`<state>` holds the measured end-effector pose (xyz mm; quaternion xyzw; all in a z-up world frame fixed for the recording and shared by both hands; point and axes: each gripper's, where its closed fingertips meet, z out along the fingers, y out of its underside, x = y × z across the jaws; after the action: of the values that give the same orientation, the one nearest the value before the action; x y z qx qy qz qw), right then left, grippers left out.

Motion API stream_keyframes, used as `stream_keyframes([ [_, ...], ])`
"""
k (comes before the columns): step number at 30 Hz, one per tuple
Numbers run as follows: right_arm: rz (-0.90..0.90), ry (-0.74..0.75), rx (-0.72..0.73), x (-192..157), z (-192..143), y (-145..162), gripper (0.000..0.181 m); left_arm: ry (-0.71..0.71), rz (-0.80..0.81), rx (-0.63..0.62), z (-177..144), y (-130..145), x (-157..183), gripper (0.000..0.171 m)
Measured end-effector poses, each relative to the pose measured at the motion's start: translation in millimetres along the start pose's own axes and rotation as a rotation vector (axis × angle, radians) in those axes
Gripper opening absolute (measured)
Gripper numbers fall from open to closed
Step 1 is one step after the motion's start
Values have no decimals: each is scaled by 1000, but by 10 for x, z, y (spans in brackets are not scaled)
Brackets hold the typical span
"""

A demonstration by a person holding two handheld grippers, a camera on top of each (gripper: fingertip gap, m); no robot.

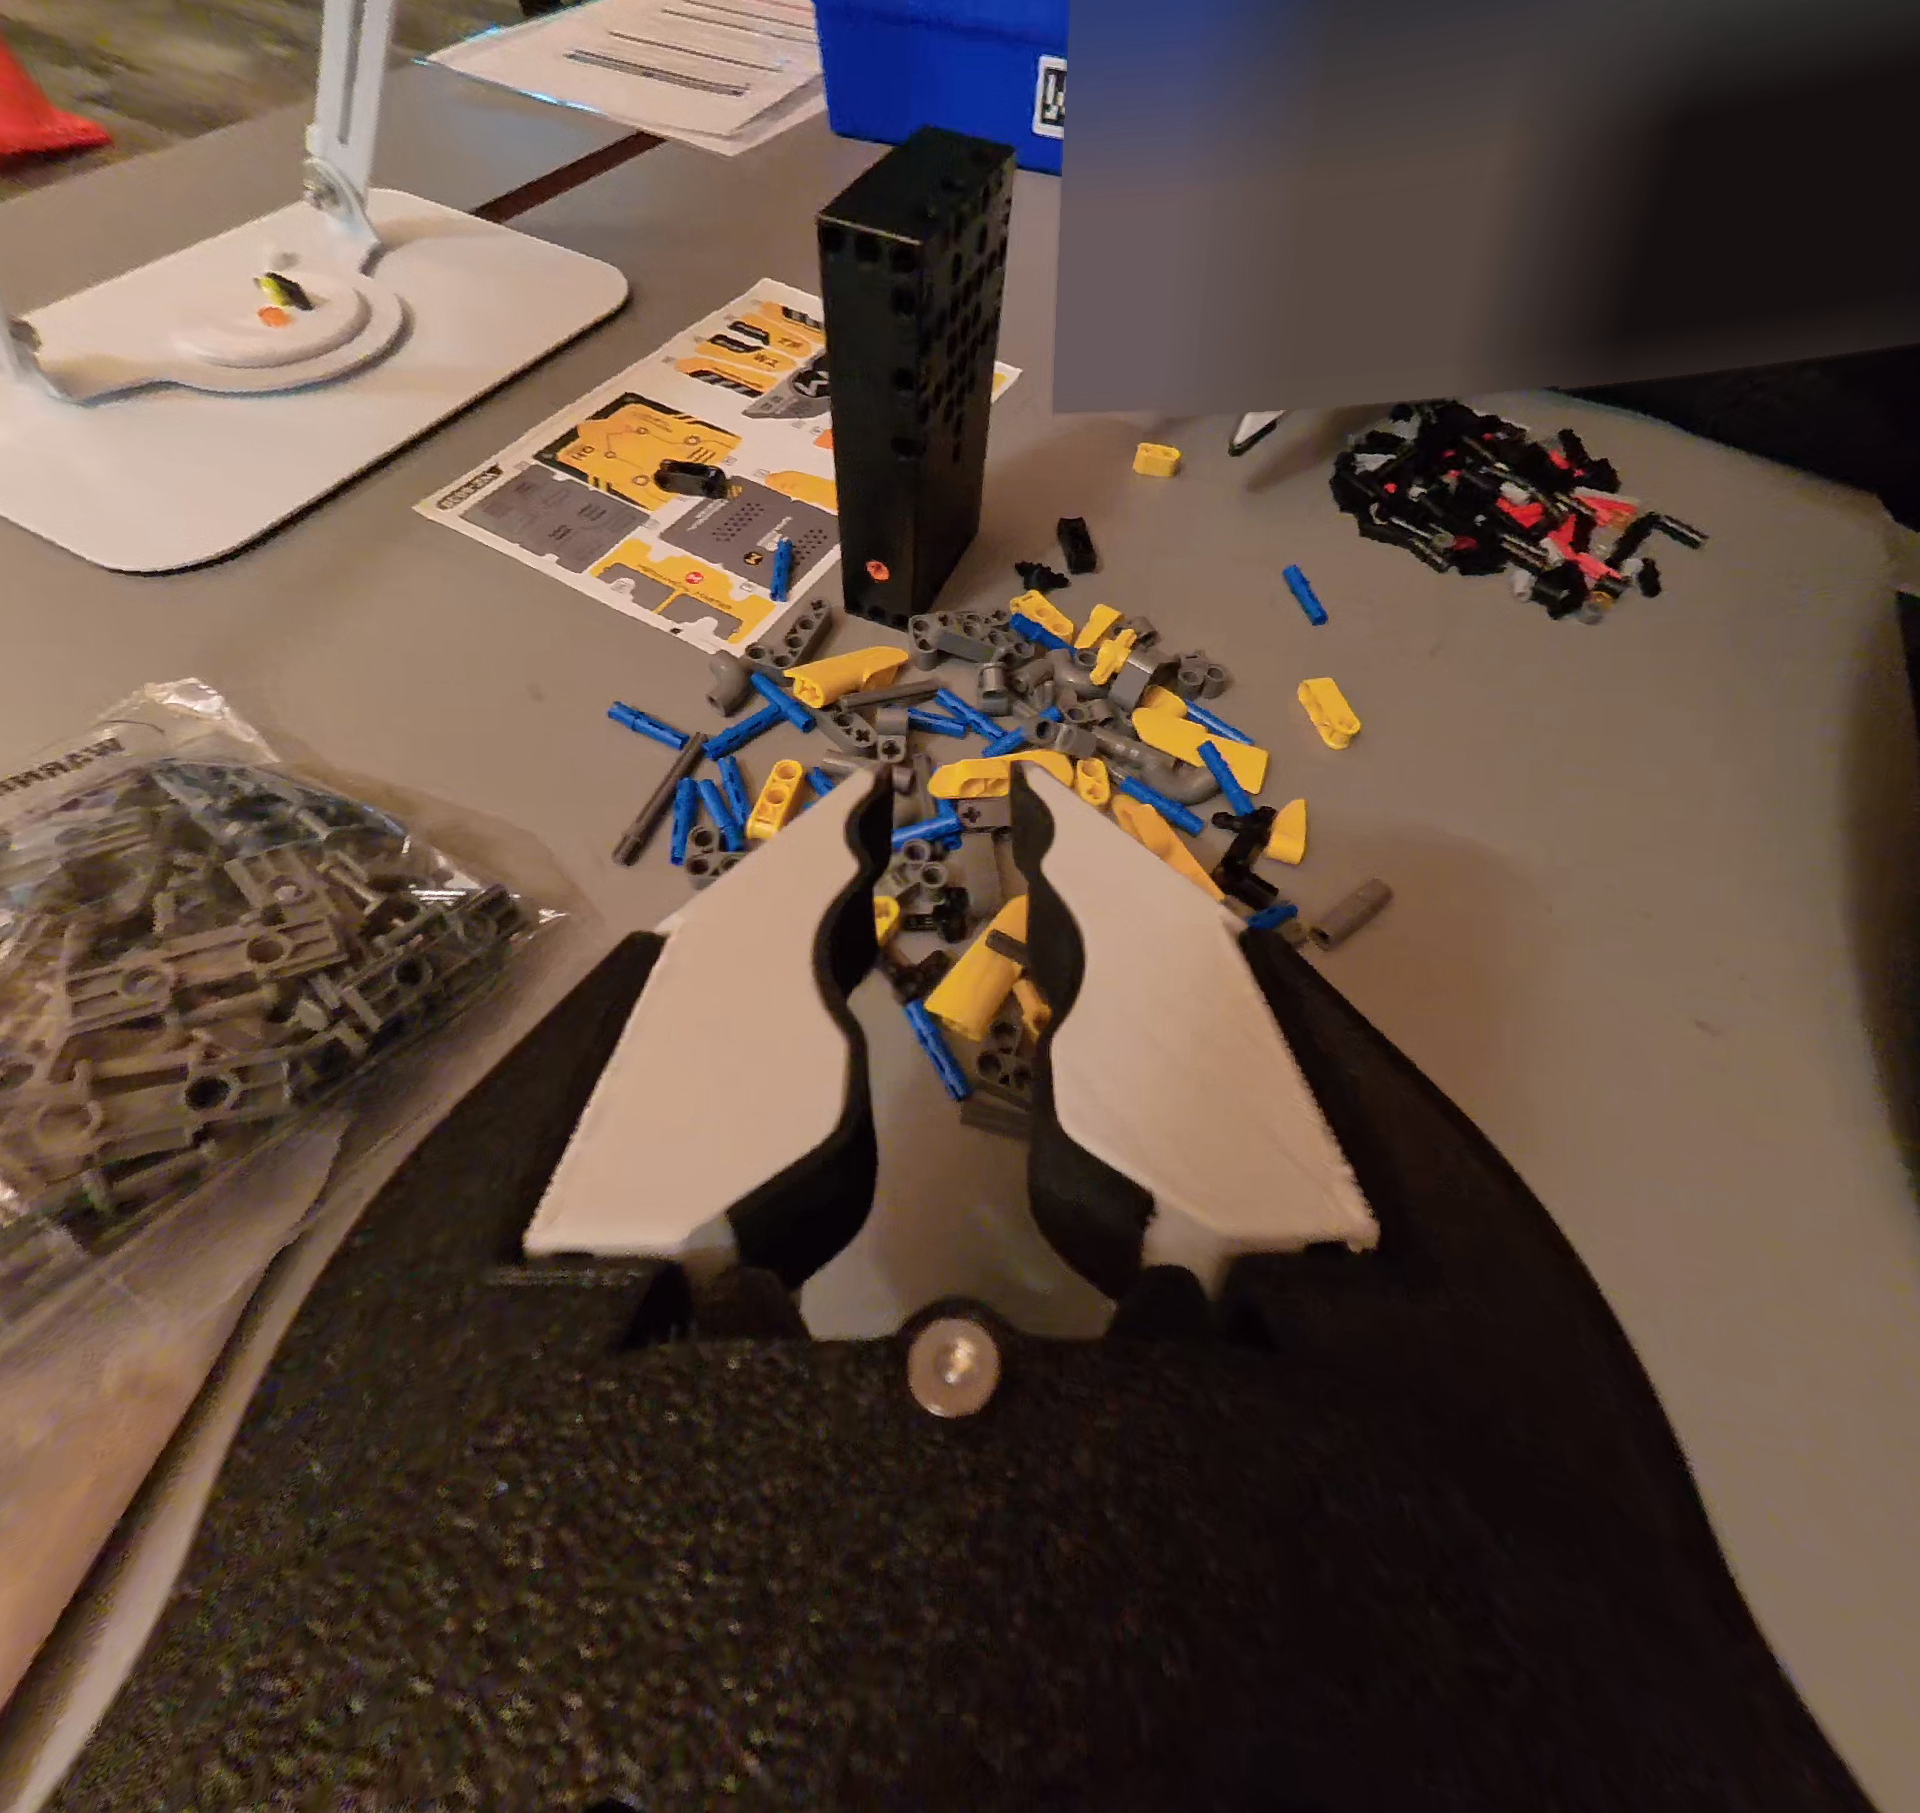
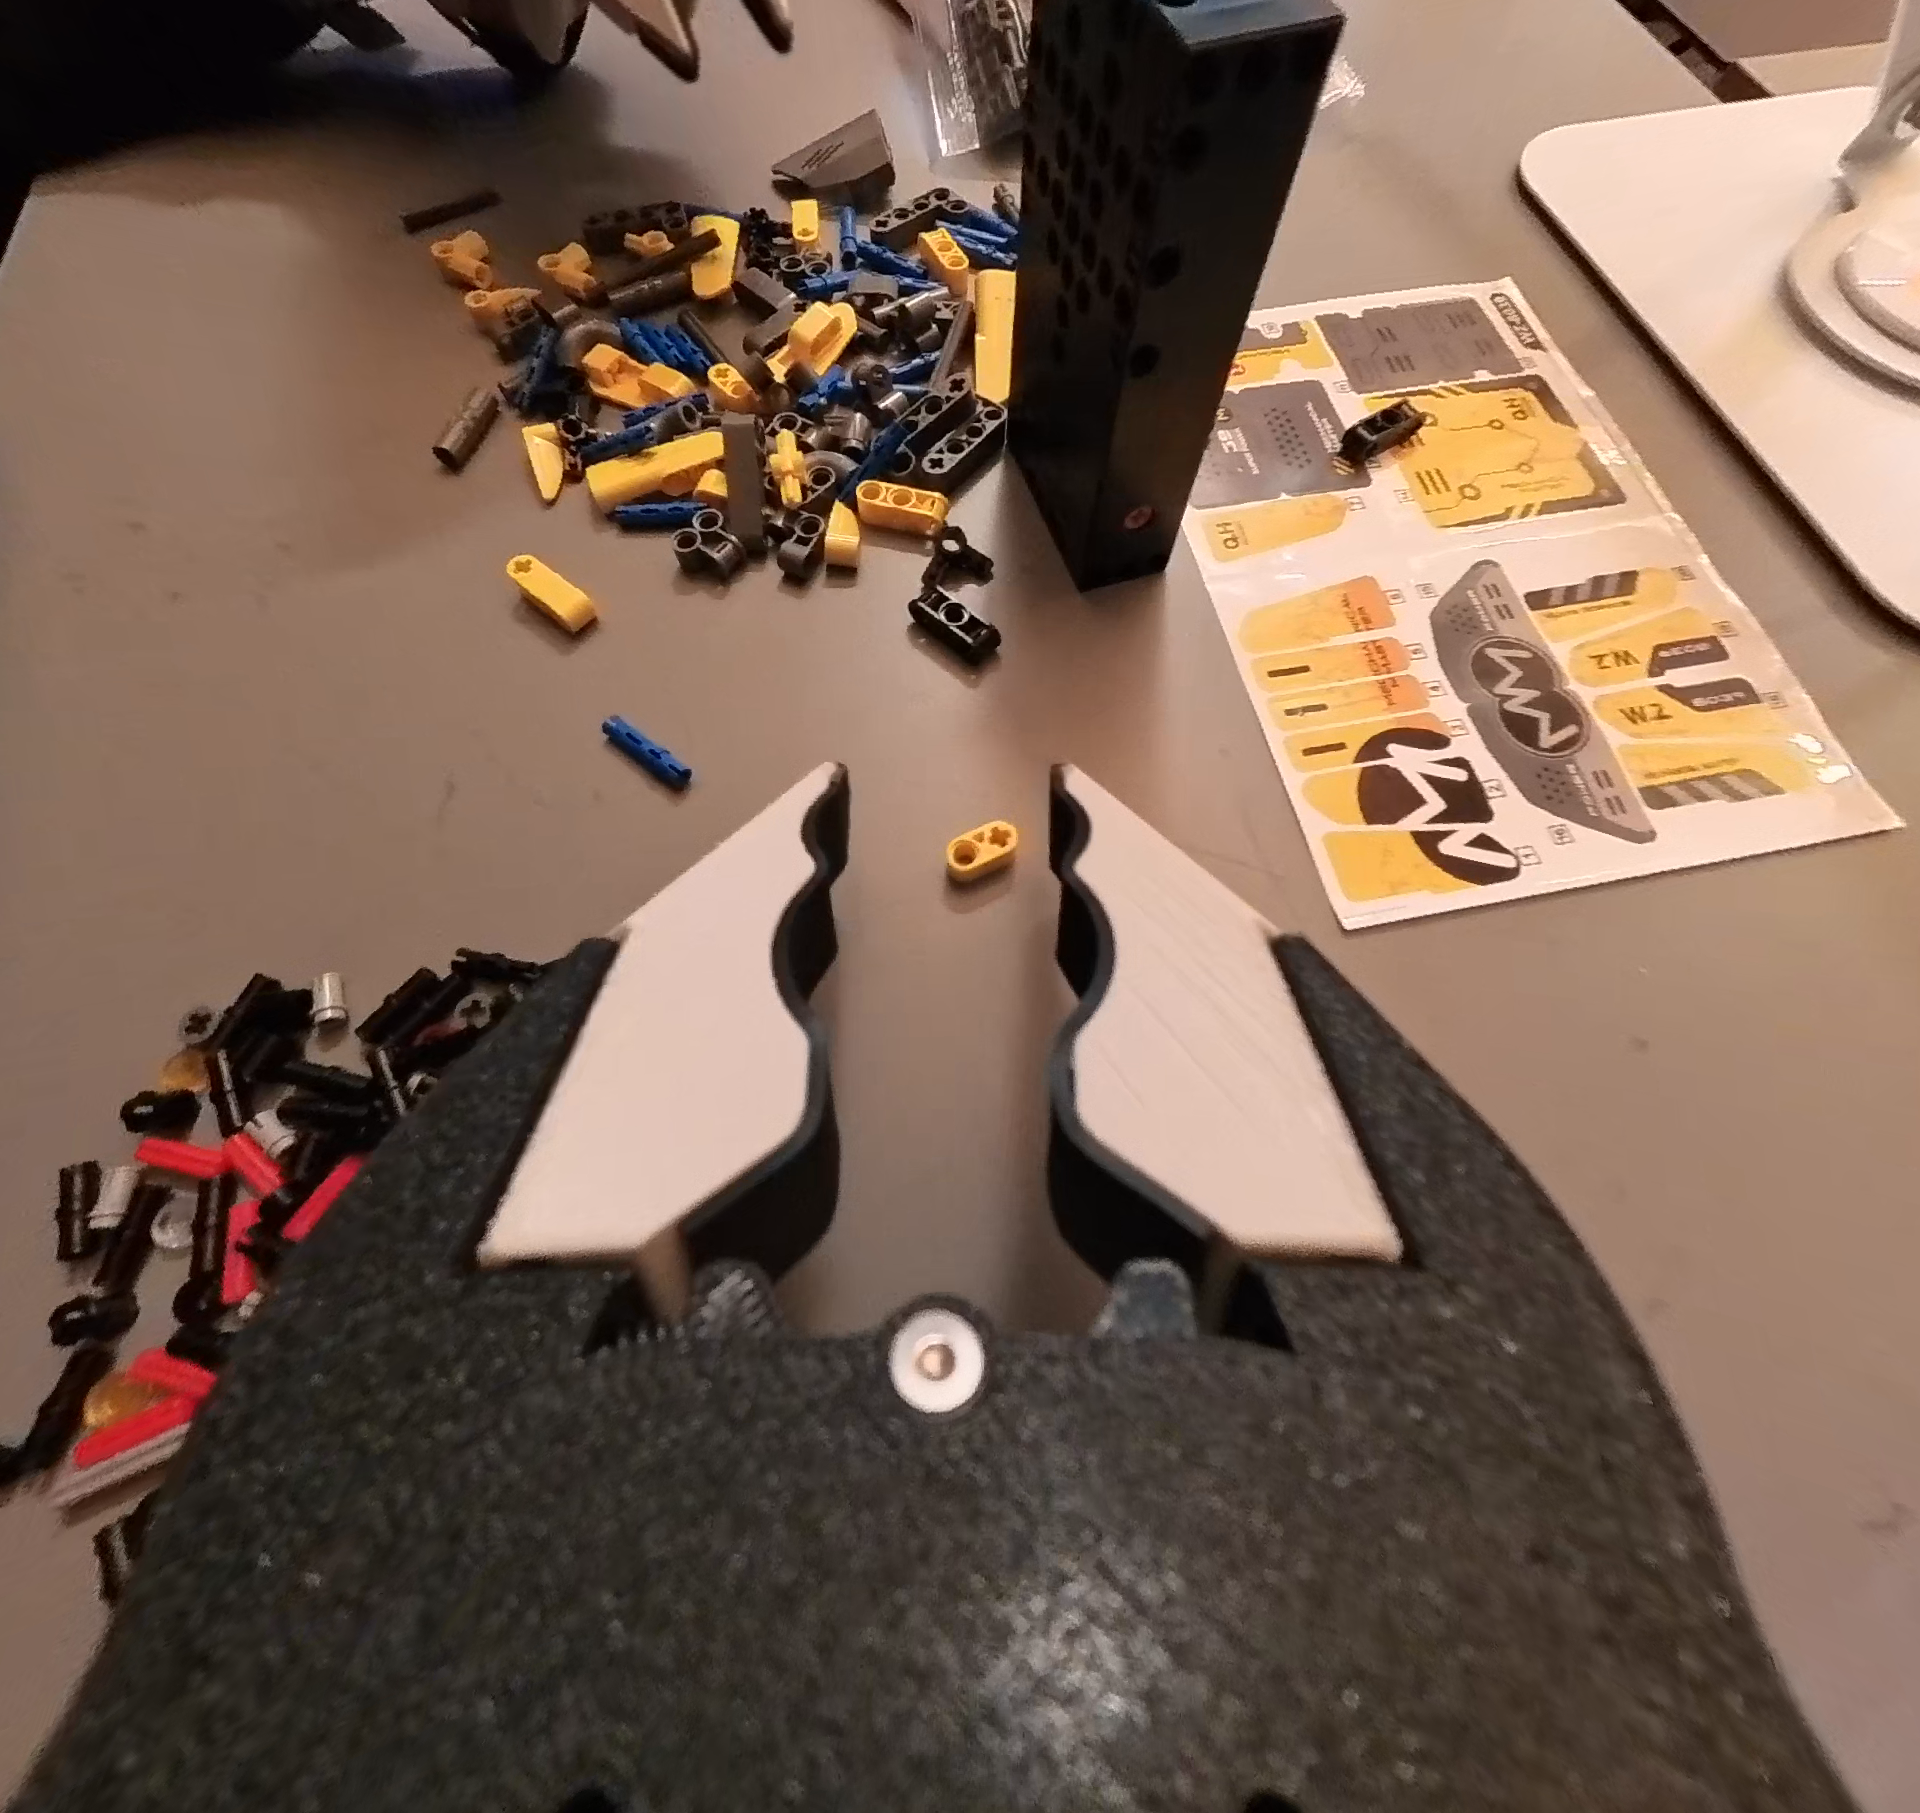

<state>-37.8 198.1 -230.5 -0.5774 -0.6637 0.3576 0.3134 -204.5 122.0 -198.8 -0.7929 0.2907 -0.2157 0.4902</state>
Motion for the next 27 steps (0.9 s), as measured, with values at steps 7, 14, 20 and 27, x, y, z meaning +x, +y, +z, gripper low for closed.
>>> stream_keyframes([
  [7, 34, 6, 3, 42, -3, -1, 37, -81, 17, 33, -31, -55, -109, 27],
  [14, 33, 35, -23, 77, 21, 32, 33, 0, -61, 31, -2, -38, -47, 28],
  [20, 50, 44, -1, 104, -2, 5, 33, -105, -66, 16, 20, -20, -181, 28],
  [27, 70, 53, 11, 138, -17, -7, 33, -208, -70, 5, 12, -4, -334, 29],
])
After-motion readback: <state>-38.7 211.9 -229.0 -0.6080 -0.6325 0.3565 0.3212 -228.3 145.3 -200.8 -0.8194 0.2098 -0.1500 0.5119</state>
